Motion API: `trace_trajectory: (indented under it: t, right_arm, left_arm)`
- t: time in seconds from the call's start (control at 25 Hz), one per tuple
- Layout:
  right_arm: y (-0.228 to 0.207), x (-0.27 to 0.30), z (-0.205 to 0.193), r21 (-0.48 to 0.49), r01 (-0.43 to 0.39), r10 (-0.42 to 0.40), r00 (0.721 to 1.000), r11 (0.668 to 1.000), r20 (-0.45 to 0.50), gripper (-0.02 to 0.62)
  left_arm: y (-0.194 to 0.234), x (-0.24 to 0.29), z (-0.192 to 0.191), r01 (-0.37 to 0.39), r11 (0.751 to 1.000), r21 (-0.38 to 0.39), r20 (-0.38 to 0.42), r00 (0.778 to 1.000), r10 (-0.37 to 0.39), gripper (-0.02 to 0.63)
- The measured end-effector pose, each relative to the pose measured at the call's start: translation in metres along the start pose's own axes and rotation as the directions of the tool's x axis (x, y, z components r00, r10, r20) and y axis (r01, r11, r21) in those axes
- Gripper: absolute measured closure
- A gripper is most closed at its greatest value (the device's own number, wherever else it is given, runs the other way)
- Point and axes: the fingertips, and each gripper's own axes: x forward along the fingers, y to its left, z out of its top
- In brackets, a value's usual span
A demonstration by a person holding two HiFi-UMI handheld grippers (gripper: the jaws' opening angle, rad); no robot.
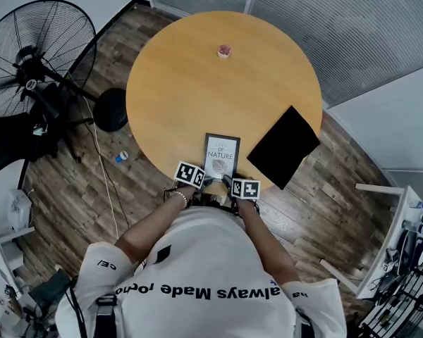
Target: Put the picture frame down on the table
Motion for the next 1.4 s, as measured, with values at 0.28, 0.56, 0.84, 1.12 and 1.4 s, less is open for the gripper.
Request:
trace_trajectory:
  t: [0.28,0.56,0.84,1.12,1.4]
  right_arm:
    - [0.000,-0.006,0.006,-0.033,0.016,-0.015,1.000,0.999,0.026,0.364]
    - [0.014,-0.027,0.037,-0.124,0.003,0.012,0.992,0.992,0.123,0.382]
    - [0.029,-0.065,0.080,-0.206,-0.011,0.069,0.960,0.978,0.273,0.452]
    - [0.051,-0.102,0.120,-0.310,0.007,0.118,0.917,0.951,0.382,0.496]
    - [0.076,-0.144,0.152,-0.356,0.007,0.172,0.866,0.934,0.469,0.517]
  left_arm:
    - [-0.001,-0.007,0.005,0.001,1.000,0.011,0.027,1.000,-0.002,0.362]
    - [-0.012,-0.028,0.026,0.009,0.999,0.053,0.123,0.992,-0.015,0.405]
    - [-0.033,-0.062,0.058,-0.003,0.991,0.132,0.264,0.964,-0.032,0.485]
    - [-0.059,-0.106,0.095,-0.066,0.966,0.250,0.420,0.906,-0.047,0.523]
    - [-0.086,-0.146,0.121,-0.124,0.932,0.339,0.531,0.844,-0.081,0.543]
